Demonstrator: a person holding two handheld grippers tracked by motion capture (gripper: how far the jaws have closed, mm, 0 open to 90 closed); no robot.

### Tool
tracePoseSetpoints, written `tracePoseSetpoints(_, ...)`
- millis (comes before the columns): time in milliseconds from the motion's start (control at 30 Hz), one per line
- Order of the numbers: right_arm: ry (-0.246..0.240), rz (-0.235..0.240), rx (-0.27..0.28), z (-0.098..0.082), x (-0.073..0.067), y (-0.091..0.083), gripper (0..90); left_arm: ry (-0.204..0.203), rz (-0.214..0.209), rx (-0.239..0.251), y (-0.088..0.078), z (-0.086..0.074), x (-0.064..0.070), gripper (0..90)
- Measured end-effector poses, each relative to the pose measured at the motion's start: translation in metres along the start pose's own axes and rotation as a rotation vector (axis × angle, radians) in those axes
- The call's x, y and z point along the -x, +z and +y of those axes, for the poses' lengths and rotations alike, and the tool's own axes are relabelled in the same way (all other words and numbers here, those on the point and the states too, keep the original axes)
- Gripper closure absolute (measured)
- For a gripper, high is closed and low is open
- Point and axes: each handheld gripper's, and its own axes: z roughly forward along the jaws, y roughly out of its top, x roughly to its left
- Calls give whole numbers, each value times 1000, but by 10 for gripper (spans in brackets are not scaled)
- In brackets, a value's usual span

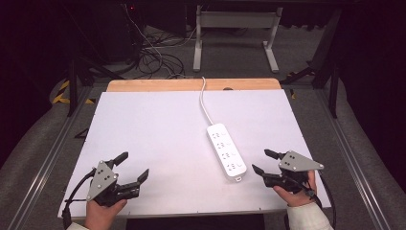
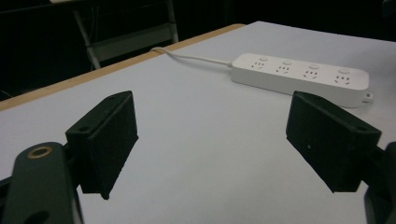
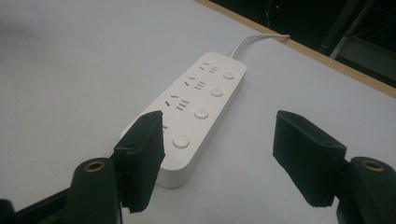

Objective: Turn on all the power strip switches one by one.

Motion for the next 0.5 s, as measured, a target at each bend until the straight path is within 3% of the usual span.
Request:
tracePoseSetpoints(133,-18,8,-17,1,-1,1,355,9,-9,3,0,1,1,169)
tracePoseSetpoints(300,-32,24,-18,1,-2,1,369,46,31,5,-2,1,2,172)
tracePoseSetpoints(500,-24,40,-29,3,-1,0,398,20,24,11,-2,1,1,172)
